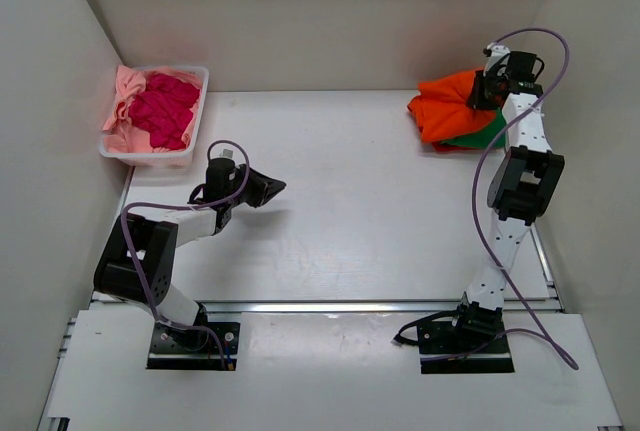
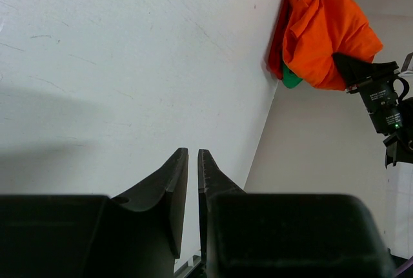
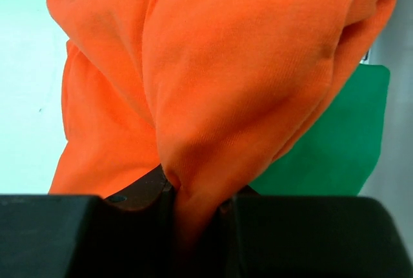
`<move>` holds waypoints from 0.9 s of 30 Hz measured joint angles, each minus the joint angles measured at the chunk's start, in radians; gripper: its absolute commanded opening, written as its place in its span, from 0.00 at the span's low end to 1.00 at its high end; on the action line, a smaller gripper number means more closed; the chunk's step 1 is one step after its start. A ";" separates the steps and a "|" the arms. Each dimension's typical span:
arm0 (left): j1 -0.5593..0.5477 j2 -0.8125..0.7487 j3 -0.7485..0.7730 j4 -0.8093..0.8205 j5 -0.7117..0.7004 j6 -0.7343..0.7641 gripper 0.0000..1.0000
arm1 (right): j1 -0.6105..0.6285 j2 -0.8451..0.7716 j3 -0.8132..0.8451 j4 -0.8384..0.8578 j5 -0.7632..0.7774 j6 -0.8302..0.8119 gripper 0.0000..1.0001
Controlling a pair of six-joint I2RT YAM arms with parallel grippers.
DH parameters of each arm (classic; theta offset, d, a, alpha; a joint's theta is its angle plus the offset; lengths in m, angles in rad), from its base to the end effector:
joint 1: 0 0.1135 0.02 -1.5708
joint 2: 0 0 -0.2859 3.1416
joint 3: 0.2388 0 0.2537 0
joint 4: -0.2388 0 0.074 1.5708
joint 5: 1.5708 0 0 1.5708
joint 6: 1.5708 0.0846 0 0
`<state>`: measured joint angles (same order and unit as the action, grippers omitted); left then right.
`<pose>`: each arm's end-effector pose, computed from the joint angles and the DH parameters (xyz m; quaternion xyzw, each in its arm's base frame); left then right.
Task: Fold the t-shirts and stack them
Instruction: Put the neatly folded tshirt into the corner of the board with the right arm
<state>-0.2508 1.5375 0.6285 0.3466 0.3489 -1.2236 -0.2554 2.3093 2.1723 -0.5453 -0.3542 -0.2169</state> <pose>0.3214 -0.1122 0.1598 -0.3289 0.8015 -0.4323 0.2501 0.5723 -0.1191 0.2540 -0.0586 0.8901 0.0557 0.4485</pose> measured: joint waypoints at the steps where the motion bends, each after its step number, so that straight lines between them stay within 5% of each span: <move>1: 0.000 0.000 0.000 0.000 0.000 0.000 0.23 | -0.001 0.000 0.000 0.001 0.006 -0.001 0.00; 15: 0.003 0.000 -0.013 -0.003 0.004 0.000 0.24 | -0.009 0.007 -0.013 0.062 0.210 -0.001 0.01; 17: 0.006 0.000 -0.014 -0.003 0.004 0.000 0.24 | -0.009 0.021 -0.013 0.073 0.232 0.000 0.08; 19: 0.008 0.000 -0.014 -0.003 0.004 0.000 0.24 | -0.008 0.038 -0.013 0.085 0.254 0.000 0.40; 22: 0.009 0.000 -0.014 -0.003 0.004 0.000 0.23 | -0.005 0.056 -0.013 0.098 0.317 -0.003 0.76; 27: 0.008 0.000 -0.015 -0.003 0.004 -0.006 0.23 | -0.002 0.060 -0.013 0.139 0.390 -0.012 0.99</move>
<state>-0.2424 1.5375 0.6136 0.3439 0.3531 -1.2301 -0.2573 2.3688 2.1590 -0.4065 0.0357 -0.2287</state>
